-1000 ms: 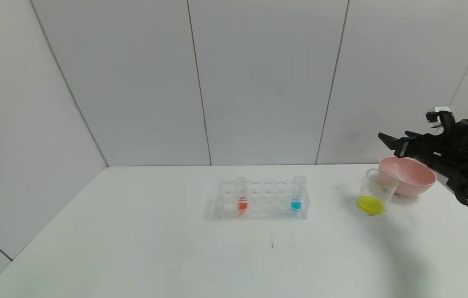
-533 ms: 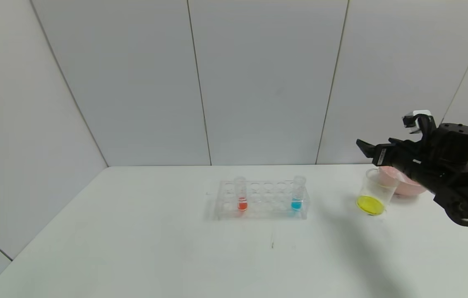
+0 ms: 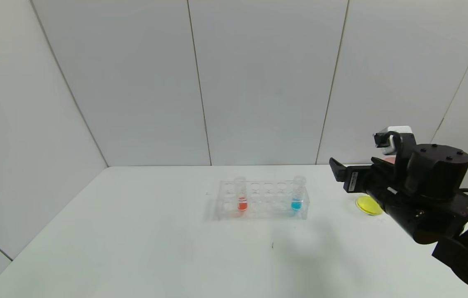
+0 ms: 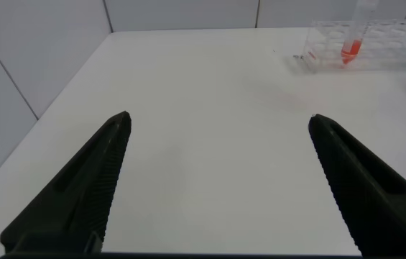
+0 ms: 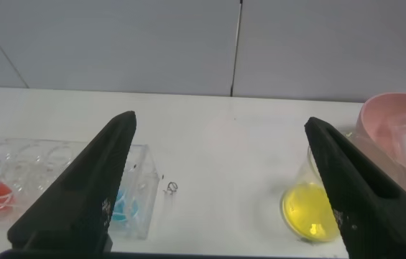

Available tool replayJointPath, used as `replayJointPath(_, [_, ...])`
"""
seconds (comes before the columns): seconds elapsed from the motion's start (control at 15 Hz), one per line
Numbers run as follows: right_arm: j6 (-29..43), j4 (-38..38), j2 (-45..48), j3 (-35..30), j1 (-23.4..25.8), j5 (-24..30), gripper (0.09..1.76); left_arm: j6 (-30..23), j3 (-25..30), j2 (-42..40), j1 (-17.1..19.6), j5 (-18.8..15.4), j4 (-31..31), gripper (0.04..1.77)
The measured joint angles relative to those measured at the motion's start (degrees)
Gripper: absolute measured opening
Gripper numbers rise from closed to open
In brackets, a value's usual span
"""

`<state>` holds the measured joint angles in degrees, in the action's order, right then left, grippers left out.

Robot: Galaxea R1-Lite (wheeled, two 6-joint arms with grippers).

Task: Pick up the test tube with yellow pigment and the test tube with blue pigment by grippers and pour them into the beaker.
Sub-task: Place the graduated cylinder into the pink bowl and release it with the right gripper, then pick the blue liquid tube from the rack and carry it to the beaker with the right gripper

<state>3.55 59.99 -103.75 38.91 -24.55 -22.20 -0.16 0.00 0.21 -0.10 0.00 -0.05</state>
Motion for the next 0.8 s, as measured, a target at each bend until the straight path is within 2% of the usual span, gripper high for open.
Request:
replayJointPath(0.2, [2.4,1.4,0.8,-3.1,-8.5,-5.0,1.69,0.0,0.0,0.0,0.0,0.0,0.0,1.76])
replayJointPath(0.47, [5.8,5.3,0.7,-7.4,-16.6,-10.0,1.7,0.0,0.0,0.0,0.0,0.0,0.0,1.76])
replayJointPath(0.6, [7.1,6.7,-0.1,-9.2,-18.6,-11.5,1.7,0.0,0.0,0.0,0.0,0.0,0.0,1.76])
replayJointPath(0.8, [7.3,12.6,-2.8,-11.6,-19.2,-12.1,1.7,0.0,0.0,0.0,0.0,0.0,0.0,1.76])
